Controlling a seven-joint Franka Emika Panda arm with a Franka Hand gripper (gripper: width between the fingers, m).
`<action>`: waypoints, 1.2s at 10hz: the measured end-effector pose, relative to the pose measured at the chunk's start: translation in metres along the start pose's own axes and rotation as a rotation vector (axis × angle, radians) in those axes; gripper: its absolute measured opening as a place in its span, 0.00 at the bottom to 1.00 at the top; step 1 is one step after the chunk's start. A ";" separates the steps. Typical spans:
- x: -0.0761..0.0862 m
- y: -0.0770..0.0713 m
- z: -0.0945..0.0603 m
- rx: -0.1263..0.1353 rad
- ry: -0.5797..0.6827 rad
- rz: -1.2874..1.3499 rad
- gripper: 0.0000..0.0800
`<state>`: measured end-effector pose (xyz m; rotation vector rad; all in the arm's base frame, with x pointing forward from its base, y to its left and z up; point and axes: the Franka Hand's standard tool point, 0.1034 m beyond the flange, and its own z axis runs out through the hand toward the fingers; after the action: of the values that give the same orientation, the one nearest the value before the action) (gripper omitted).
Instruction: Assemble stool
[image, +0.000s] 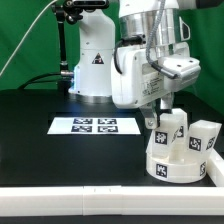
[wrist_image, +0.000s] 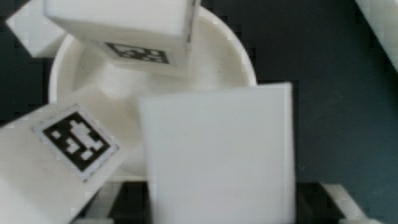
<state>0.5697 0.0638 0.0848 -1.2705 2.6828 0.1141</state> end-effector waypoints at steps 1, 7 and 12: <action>0.000 0.000 0.000 0.018 -0.021 0.049 0.43; -0.007 0.018 0.003 0.037 -0.065 0.185 0.43; -0.008 0.018 0.003 0.037 -0.067 0.173 0.43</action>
Offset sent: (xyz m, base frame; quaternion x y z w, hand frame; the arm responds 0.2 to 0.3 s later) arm -0.0201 0.0027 0.0013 -0.0005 0.0293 0.2464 0.9687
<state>0.5609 0.0818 0.0834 -1.0050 2.7190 0.1265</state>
